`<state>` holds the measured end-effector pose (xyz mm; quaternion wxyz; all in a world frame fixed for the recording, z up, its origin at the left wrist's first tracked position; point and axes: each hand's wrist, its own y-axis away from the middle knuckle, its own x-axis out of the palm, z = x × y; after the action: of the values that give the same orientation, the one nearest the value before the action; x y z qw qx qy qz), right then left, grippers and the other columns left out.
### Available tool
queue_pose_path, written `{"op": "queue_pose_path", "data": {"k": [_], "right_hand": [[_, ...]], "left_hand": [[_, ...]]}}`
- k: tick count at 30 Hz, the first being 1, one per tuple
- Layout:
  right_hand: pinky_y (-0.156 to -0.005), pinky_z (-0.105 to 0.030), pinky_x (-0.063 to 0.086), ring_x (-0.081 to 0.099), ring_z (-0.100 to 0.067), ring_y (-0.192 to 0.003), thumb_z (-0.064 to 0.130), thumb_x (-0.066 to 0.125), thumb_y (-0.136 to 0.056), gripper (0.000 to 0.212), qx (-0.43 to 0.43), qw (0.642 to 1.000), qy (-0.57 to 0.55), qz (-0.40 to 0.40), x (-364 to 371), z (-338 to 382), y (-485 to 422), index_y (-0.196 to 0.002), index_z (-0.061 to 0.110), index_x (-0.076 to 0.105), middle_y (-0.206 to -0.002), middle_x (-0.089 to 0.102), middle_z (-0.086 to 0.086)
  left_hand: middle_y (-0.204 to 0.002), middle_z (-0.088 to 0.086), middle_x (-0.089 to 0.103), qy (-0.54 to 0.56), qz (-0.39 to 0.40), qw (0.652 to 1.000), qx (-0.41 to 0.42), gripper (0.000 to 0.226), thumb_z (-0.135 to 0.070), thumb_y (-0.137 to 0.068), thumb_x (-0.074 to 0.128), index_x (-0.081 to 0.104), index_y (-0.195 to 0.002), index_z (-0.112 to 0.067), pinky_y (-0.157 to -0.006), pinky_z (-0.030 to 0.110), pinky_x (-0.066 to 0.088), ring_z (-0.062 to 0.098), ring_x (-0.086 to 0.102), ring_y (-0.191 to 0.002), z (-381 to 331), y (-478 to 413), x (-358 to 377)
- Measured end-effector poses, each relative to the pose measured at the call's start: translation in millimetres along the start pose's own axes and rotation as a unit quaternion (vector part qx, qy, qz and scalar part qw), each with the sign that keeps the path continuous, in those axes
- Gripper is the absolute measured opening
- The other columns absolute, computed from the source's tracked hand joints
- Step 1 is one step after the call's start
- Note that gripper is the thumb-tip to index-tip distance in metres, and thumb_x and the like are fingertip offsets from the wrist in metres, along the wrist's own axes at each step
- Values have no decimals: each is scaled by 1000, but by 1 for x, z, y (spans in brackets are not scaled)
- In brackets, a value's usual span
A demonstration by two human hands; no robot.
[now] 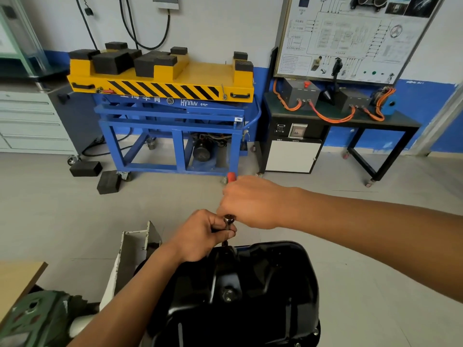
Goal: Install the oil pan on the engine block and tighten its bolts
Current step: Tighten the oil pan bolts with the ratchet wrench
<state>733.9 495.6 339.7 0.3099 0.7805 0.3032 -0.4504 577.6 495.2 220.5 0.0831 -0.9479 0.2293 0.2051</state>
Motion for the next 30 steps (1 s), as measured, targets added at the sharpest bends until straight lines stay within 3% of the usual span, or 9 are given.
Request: {"op": "queue_pose_path", "data": {"k": [3, 7, 11, 14, 18, 22, 25, 27, 30], "right_hand": [[-49, -30, 22, 55, -28, -74, 16, 58, -93, 6, 13, 997, -73, 25, 2, -11, 4, -87, 15, 60, -79, 58, -4], [-50, -31, 24, 52, -25, -75, 31, 62, -95, 18, 1, 995, -94, 40, 3, -12, 4, -89, 15, 56, -88, 62, -5], [-54, -32, 32, 55, -25, -77, 35, 61, -96, 22, -2, 993, -109, 39, 3, -12, 4, -95, 14, 58, -91, 63, -5], [-54, -32, 36, 52, -22, -70, 41, 62, -96, 27, 3, 995, -93, 30, 1, -10, 4, -94, 14, 62, -74, 53, 1], [-47, -29, 20, 36, -13, -52, 49, 58, -96, 43, 49, 994, -96, 5, 2, -2, 6, -67, 19, 46, -62, 38, 4], [-46, -29, 19, 34, -13, -52, 42, 57, -98, 47, 87, 984, -158, 17, 6, 12, 8, -60, 25, 34, -64, 37, 2], [-46, -29, 23, 35, -13, -52, 35, 60, -97, 42, 92, 983, -159, 33, 4, 12, 7, -64, 23, 36, -66, 36, 2], [-48, -30, 29, 40, -16, -54, 30, 65, -94, 31, 89, 985, -144, 28, 3, 8, 6, -71, 21, 45, -65, 37, 3], [-61, -35, 45, 57, -27, -72, 12, 61, -91, 14, 56, 996, -71, -4, 6, 4, 3, -80, 17, 55, -69, 47, 0]], "left_hand": [[-91, -2, 79, 9, -1, 1000, -8, 8, -3, -89, 72, 80, -93, -5, -87, 19, 53, 2, 70, -87, -2, 0, 1], [-92, -2, 79, 10, -2, 1000, -14, 9, -2, -89, 73, 80, -94, -5, -81, 16, 50, -3, 67, -82, -5, 1, 1], [-94, -1, 78, 8, -11, 1000, -16, 11, -2, -88, 73, 79, -95, -6, -89, 25, 55, 3, 69, -86, -5, 2, 0], [-92, 2, 79, -4, -10, 1000, -13, 9, -3, -89, 73, 80, -94, -6, -91, 37, 57, 12, 70, -86, -4, 3, 0], [-80, 4, 77, -19, -7, 1000, -14, 11, -7, -90, 73, 79, -81, -12, -81, 42, 55, 15, 64, -74, -4, 3, -1], [-62, -1, 60, -34, 8, 999, -12, 26, -9, -90, 74, 69, -65, -14, -65, 33, 45, 12, 47, -62, -3, 3, -2], [-84, 11, 77, -29, 9, 999, -8, 6, -5, -89, 73, 76, -85, -2, -83, 44, 58, 30, 71, -79, -3, 3, -1], [-92, 14, 77, -17, 4, 1000, -11, 7, -1, -89, 72, 77, -92, 2, -93, 48, 55, 37, 71, -94, -4, 3, 0], [-91, 3, 78, -6, 2, 1000, -18, 9, 1, -88, 72, 78, -93, -2, -93, 35, 57, 14, 73, -88, -4, 3, 0]]}}
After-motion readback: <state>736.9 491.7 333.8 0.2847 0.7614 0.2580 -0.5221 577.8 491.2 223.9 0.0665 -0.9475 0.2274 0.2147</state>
